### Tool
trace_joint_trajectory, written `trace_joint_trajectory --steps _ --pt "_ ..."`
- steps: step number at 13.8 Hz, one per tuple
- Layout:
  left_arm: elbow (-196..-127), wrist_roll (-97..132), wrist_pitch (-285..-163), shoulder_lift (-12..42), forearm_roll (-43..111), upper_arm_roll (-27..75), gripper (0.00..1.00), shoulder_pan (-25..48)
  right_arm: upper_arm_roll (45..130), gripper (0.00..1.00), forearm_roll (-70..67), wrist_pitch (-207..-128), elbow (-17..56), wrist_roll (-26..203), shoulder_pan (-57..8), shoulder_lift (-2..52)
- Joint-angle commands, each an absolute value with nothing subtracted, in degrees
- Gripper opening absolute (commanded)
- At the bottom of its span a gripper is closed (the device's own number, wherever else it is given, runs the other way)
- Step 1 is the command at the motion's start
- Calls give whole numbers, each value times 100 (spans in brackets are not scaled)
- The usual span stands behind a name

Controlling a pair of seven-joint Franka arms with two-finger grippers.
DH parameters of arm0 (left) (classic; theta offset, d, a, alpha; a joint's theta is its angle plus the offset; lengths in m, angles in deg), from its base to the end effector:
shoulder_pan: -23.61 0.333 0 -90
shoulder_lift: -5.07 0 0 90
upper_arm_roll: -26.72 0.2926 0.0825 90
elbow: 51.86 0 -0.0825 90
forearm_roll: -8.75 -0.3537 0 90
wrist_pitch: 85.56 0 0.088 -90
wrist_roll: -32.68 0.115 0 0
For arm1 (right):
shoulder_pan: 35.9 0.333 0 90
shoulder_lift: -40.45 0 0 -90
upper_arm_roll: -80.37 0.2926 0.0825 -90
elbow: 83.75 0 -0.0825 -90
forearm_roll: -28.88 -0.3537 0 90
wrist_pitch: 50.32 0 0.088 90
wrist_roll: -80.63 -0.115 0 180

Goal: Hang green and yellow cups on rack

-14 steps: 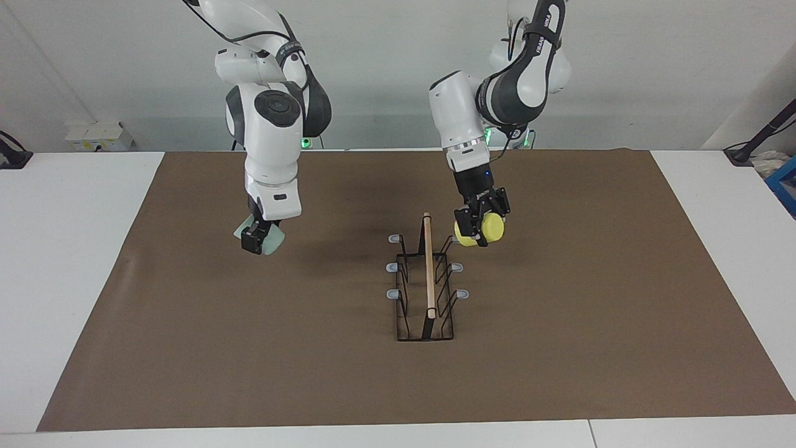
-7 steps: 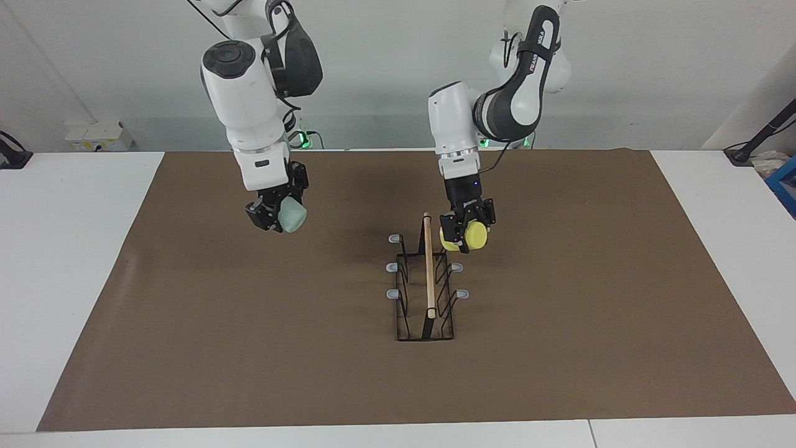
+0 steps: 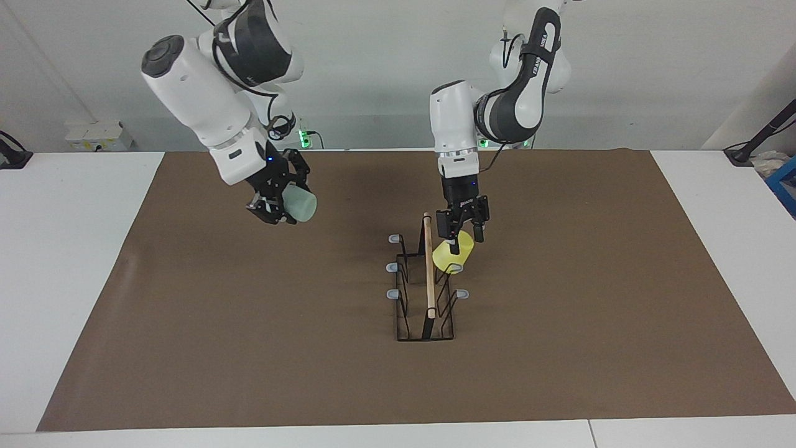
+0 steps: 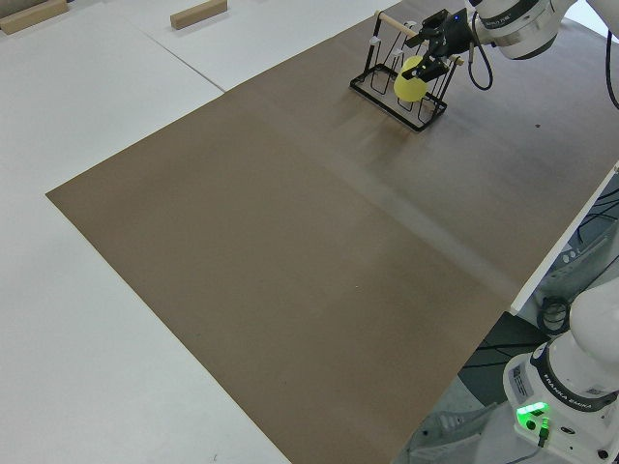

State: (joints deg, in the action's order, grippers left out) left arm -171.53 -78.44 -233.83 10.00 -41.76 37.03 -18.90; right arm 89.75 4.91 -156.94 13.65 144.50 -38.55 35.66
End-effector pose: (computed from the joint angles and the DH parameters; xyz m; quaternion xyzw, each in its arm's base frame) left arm 0.4747 -0.3139 0.4108 0.8789 0.3211 0.3435 0.0798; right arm 0.5601 0.0979 0.5240 -0.8267 -0.5215 -0.1328 0.1643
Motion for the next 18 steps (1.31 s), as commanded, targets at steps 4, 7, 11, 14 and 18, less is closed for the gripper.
trace_joint_trajectory --steps 4,7,11,14,18 --pt "-16770 -7018 -23392 973 -3855 3692 100 -1506 9022 0 -1143 -15605 1978 16200 -4635 3947" --pt "-16358 -6079 -23366 1043 -2986 3701 100 -1129 9004 0 -2118 -15614 2416 16920 -4732 4175" --pt "-16067 -4663 -23261 1044 -2019 3692 100 -654 9004 0 -3199 -15421 2856 17668 -5022 4431" --pt "-15961 -3521 -23112 982 -1245 3701 100 -303 8978 0 -3982 -15350 3593 18248 -5163 4852" --pt "-15663 -1309 -22270 842 -42 3709 100 66 8934 0 -5518 -15167 4498 19372 -5154 4793"
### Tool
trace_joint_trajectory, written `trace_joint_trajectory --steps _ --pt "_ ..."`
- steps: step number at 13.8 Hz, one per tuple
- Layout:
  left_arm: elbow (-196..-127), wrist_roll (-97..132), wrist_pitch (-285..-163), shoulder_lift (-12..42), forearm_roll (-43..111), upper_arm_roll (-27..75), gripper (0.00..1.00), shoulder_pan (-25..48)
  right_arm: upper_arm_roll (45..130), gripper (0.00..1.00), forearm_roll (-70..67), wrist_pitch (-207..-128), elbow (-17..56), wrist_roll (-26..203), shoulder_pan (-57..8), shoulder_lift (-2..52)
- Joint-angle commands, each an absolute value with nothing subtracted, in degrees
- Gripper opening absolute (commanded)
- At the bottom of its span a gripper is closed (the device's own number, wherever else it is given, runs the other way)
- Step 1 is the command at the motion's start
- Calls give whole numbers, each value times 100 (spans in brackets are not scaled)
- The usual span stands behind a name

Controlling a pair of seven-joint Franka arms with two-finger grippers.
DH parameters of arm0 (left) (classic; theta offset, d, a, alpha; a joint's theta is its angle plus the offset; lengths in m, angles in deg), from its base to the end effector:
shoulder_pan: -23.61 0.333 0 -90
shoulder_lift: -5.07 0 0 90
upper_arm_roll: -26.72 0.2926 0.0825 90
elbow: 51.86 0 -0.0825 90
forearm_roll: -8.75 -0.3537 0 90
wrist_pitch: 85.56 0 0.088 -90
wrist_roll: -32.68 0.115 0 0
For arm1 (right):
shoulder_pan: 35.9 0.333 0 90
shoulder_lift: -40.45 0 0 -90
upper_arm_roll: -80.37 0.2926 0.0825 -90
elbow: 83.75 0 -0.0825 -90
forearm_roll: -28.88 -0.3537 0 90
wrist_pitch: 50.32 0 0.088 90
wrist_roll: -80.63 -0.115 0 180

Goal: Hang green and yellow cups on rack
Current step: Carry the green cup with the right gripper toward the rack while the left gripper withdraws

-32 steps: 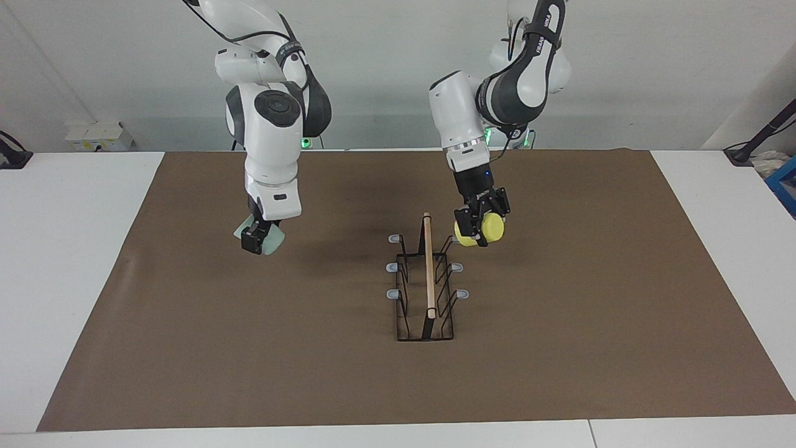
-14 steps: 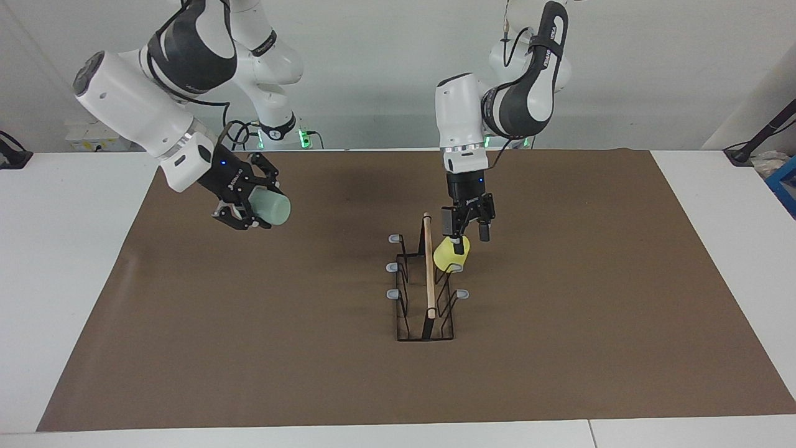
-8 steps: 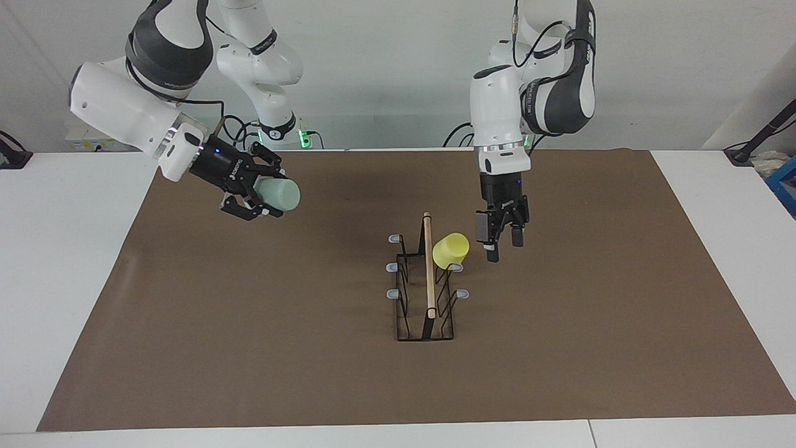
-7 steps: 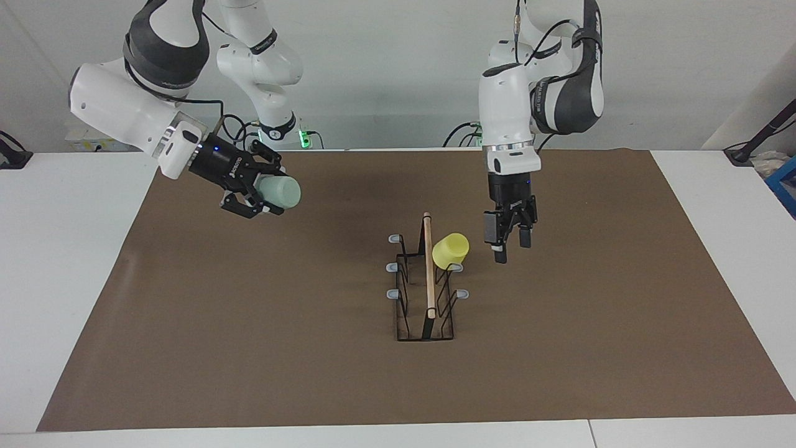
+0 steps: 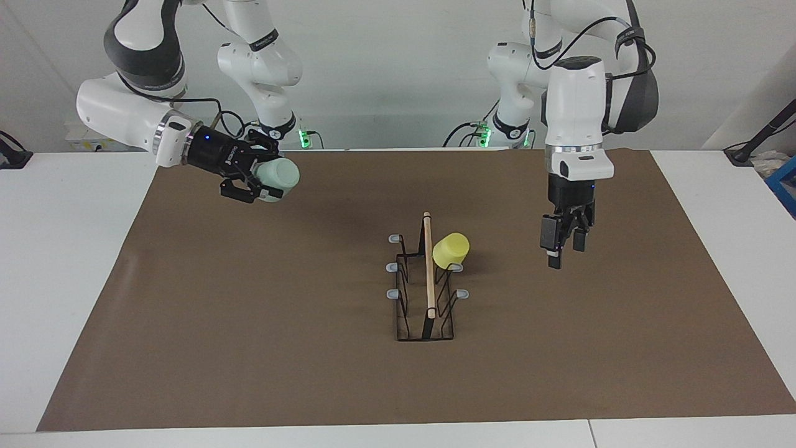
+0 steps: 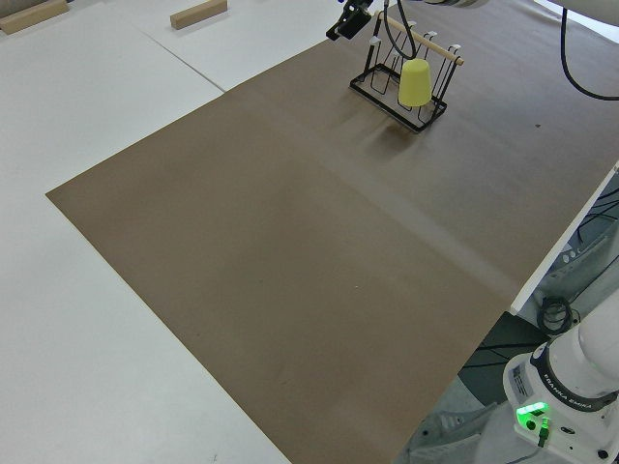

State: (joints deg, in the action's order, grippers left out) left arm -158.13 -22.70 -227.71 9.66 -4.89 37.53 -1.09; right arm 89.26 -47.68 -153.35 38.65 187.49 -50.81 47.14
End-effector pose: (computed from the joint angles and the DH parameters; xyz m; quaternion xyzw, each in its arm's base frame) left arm 0.5820 -0.1469 0.5175 0.9191 0.2702 0.2788 0.0679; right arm 0.5009 0.0396 0.4840 -0.6599 -0.4733 -0.4340 0.3900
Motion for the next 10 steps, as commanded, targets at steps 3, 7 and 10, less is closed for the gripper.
trace_joint_trajectory --steps 3,7,10 --pt "-15662 196 -21628 657 435 3745 100 304 8934 1 -6451 -15086 4799 20015 -4936 4511" --pt "-15680 1867 -20696 446 593 3762 100 585 8934 1 -8593 -16016 4870 20649 -3541 4229" --pt "-15662 2974 -20186 385 603 3762 100 937 8925 1 -9871 -16815 4616 20885 -2686 4115"
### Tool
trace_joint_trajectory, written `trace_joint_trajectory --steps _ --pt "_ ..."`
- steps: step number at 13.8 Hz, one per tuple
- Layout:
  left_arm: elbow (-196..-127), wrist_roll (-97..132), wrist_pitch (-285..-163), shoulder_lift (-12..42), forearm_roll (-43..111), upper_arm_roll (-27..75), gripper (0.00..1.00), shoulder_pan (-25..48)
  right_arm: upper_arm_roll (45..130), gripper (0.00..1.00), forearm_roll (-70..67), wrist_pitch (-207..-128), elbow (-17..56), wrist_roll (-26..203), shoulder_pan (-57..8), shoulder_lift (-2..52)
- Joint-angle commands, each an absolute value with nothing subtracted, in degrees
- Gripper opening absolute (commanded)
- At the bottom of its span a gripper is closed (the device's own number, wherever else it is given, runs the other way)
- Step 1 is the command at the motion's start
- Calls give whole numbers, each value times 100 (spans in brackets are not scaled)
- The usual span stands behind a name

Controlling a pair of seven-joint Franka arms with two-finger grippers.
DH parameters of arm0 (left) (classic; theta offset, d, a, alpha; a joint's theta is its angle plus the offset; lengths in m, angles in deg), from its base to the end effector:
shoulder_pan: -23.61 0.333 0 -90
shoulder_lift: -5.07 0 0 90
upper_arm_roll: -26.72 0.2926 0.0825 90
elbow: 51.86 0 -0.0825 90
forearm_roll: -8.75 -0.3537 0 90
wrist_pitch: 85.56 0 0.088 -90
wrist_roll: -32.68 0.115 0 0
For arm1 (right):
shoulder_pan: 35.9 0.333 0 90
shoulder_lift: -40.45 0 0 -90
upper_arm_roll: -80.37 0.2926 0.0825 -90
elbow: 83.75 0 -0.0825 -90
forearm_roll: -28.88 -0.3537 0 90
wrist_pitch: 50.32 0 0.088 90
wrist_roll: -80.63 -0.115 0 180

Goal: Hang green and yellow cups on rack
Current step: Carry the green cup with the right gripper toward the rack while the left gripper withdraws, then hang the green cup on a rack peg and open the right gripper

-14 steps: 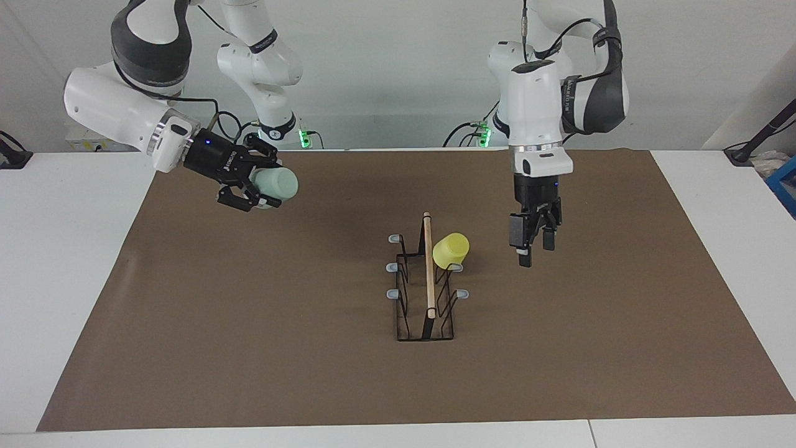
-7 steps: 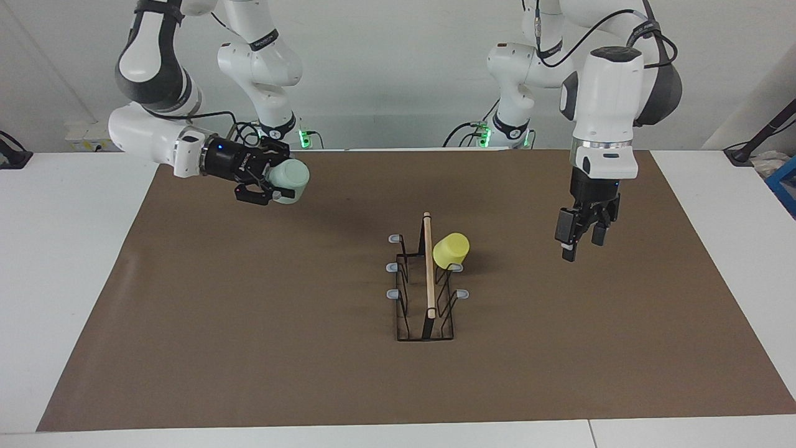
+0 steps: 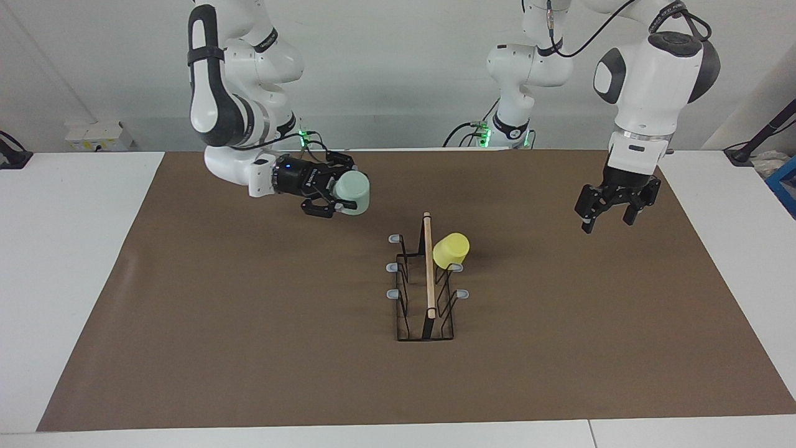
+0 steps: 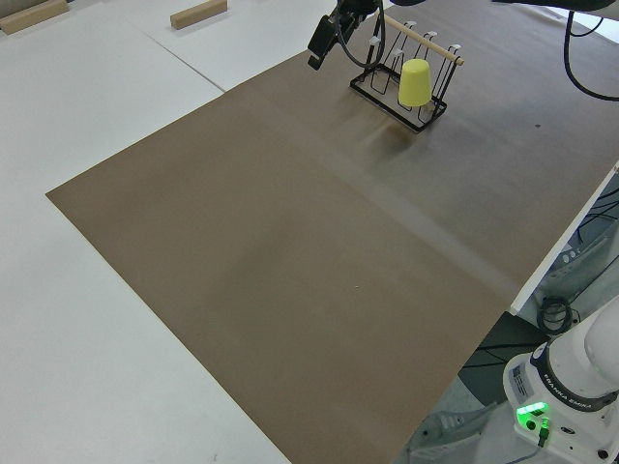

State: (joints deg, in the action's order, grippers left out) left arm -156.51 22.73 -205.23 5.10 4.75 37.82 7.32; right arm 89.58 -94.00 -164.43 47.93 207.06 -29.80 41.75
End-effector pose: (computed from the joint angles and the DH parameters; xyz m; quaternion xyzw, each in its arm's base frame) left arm 0.5586 -0.0468 0.5275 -0.9905 -0.0280 -0.1335 0.0149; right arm 0.4862 0.1934 0.4068 -0.5985 -0.2947 -0.5741 0.4747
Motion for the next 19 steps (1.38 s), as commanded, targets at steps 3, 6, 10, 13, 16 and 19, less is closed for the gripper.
trace_joint_trajectory --steps 3,6,10,13,16,19 --pt "-15662 3424 -19650 182 594 3832 100 1122 8925 1 -10154 -17273 4150 21545 -2395 3588" --pt "-15593 3776 -19412 147 594 3876 100 1271 8925 1 -10224 -17389 4184 21852 -2306 3439" --pt "-14970 4006 -18657 278 892 3815 100 1430 8916 1 -11085 -16433 4158 22722 -2131 2543" --pt "-14538 4067 -18077 437 936 3692 100 1474 8907 2 -11104 -16440 4219 22969 -2113 2445" --pt "-14494 4252 -17847 402 989 2983 100 1990 8907 2 -11095 -16528 4360 22996 -2104 2454" --pt "-14458 4261 -17672 410 998 2752 100 2150 8907 2 -11121 -16318 4553 23355 -2104 2261"
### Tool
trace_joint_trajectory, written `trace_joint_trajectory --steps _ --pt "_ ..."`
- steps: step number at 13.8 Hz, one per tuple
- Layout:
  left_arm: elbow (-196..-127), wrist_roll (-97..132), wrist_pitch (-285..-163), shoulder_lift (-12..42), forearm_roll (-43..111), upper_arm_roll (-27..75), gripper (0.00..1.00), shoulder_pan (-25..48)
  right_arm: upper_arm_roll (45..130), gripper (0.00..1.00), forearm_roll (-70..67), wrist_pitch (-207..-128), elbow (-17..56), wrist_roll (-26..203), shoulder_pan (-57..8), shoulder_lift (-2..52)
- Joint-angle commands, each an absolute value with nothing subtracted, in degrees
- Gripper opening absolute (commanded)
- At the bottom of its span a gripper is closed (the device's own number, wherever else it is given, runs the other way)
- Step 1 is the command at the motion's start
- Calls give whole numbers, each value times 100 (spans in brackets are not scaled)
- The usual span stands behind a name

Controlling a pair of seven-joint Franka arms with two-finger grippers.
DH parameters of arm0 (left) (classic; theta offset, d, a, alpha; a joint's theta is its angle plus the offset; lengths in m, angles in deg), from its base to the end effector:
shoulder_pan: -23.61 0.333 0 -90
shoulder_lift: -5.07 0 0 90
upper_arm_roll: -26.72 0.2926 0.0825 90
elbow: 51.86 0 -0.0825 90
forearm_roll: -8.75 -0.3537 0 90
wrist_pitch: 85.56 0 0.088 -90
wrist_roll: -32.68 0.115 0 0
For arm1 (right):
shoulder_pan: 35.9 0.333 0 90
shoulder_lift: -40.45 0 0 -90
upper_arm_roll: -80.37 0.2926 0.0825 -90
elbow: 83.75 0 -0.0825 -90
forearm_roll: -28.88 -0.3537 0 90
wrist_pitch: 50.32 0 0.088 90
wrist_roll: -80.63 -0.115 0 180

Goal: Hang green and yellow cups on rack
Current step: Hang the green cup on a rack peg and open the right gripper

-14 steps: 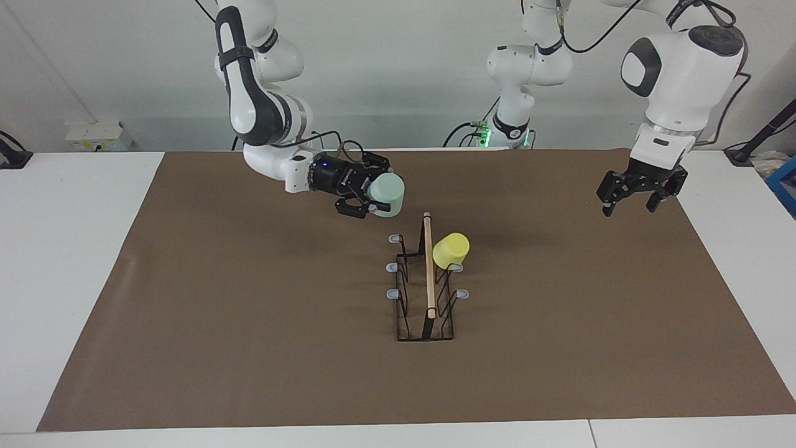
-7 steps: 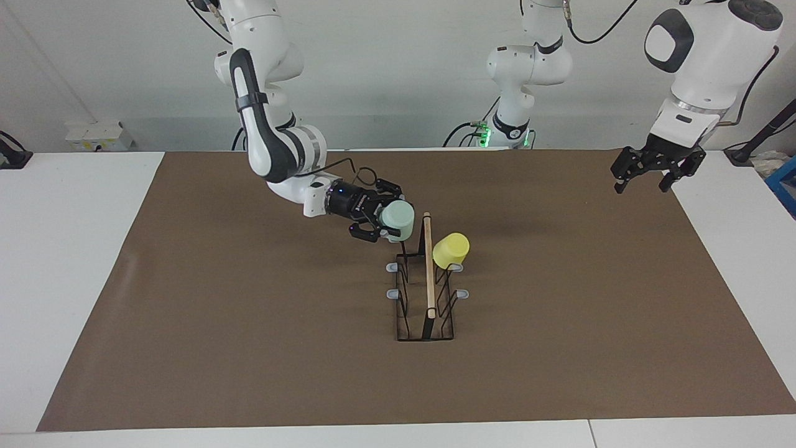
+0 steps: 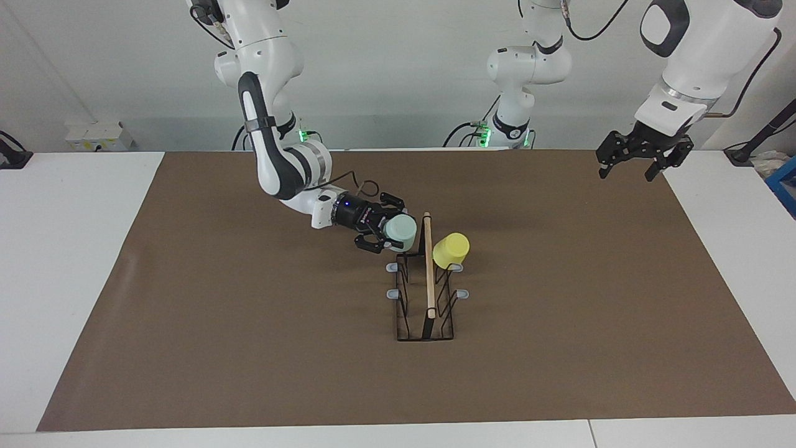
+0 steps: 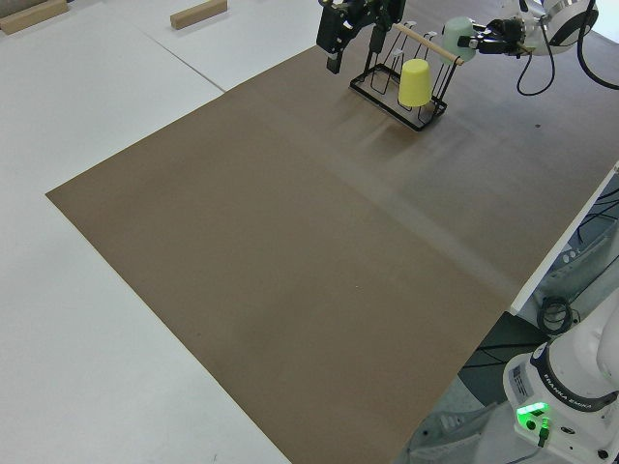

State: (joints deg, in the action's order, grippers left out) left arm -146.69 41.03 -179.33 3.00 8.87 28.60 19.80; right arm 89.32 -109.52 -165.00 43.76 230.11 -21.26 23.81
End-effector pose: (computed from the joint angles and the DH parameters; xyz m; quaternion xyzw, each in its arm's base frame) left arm 0.5189 -0.0174 0.5803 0.9959 -0.0895 0.0089 0.0011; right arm 0.4896 0.2616 0.2812 -0.6098 -0.2891 -0.6053 0.4221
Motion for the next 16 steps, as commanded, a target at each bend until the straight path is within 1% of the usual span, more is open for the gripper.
trace_joint_trajectory --steps 1,3,4,5,6,7,10,12,14,15,16 --pt "-14441 4270 -17662 419 1024 2751 100 2142 8907 2 -11121 -16291 4649 23374 -2104 2243" --pt "-14432 4279 -17627 428 1112 2760 100 2142 8907 4 -11121 -16325 4720 23444 -2095 2251" --pt "-14432 4279 -17609 428 1112 2769 100 2124 8907 29 -11121 -16352 4712 23436 -2104 2252" --pt "-14432 4279 -17583 428 1104 2769 100 2107 8916 39 -11113 -16378 4694 23427 -2104 2243" --pt "-14432 4279 -17583 411 1112 2778 100 2089 8916 79 -11112 -16387 4642 23383 -2096 2243" --pt "-14441 4279 -17583 393 1104 2778 100 2080 8916 100 -11104 -16405 4563 23365 -2087 2243" --pt "-14458 4252 -17557 393 1069 2787 100 2071 8925 100 -11086 -16440 4352 23086 -2087 2304" --pt "-14467 4235 -17565 393 1060 2778 100 2080 8925 100 -11042 -16877 4211 22559 -2026 2619" --pt "-14484 4208 -17591 376 1060 2778 100 2080 8925 100 -10868 -17614 4080 21814 -2016 3137" --pt "-14519 4208 -17618 358 1060 2778 100 2080 8925 100 -10527 -17913 3940 21401 -2025 3296" --pt "-14546 4217 -17644 358 1060 2778 100 2080 8908 100 -10028 -17977 3773 21040 -2077 3341"
